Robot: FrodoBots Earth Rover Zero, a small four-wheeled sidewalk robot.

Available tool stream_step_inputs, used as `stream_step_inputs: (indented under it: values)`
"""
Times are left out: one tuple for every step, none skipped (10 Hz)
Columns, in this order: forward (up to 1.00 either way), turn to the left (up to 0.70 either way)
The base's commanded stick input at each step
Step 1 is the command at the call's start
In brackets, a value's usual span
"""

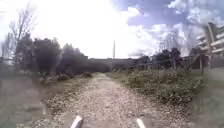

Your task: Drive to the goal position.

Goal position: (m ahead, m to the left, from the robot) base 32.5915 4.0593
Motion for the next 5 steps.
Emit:
stream_step_inputs:
  values:
    - [0.85,0.0]
    - [0.85,0.0]
    - [0.85,0.0]
    - [0.85,0.0]
    - [0.85,0.0]
